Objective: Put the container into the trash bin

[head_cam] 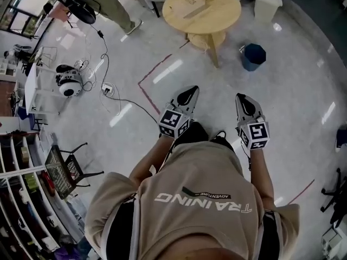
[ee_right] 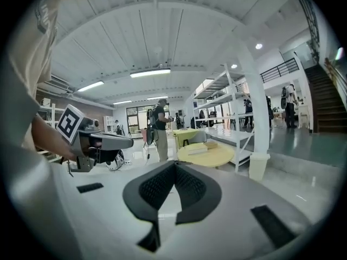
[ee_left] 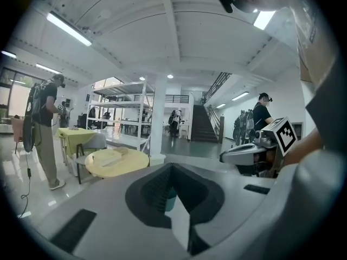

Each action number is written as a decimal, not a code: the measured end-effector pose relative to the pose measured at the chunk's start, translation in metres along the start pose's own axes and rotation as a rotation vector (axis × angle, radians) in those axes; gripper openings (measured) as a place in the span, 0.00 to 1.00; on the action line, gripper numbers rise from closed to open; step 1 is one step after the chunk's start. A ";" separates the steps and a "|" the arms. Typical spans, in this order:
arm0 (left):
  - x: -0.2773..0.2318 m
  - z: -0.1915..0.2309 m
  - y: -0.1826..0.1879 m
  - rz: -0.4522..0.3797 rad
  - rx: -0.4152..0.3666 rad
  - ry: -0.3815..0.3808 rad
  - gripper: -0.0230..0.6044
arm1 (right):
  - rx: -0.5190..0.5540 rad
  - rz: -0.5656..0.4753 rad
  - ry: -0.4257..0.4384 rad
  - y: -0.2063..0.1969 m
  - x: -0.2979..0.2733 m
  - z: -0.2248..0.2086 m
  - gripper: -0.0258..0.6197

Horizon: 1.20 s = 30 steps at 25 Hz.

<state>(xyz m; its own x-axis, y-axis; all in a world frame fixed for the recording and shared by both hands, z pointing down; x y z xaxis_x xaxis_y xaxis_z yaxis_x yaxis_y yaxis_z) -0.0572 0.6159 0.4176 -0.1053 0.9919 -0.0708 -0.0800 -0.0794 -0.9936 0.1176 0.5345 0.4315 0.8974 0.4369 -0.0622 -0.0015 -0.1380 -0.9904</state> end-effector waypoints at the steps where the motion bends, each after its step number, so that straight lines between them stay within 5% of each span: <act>1: -0.002 0.000 -0.001 0.004 -0.003 -0.002 0.04 | 0.004 0.001 0.003 -0.001 -0.001 -0.001 0.04; 10: -0.037 0.026 -0.028 0.037 0.059 -0.020 0.04 | -0.049 0.027 -0.040 -0.009 -0.034 -0.032 0.04; 22: -0.138 0.157 0.016 -0.062 0.058 -0.045 0.04 | 0.058 0.004 -0.056 0.044 -0.180 -0.074 0.04; 30: -0.178 0.223 0.013 -0.055 0.076 -0.094 0.04 | 0.041 0.030 -0.100 0.033 -0.246 -0.073 0.04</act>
<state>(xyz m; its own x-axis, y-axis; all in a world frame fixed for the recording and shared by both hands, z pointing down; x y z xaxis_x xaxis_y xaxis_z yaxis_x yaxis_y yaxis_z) -0.2604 0.4162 0.4367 -0.1905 0.9817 -0.0046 -0.1631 -0.0363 -0.9859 -0.0711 0.3577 0.4228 0.8484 0.5196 -0.1015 -0.0471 -0.1170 -0.9920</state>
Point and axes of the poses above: the fingertips, and each gripper's own axes: x backward along the fingers, z to its left, y out of its top, the point moved 4 cm from there along x, backward along the fingers, and after that the axes turned 12 degrees about -z, right-handed, at the moved point
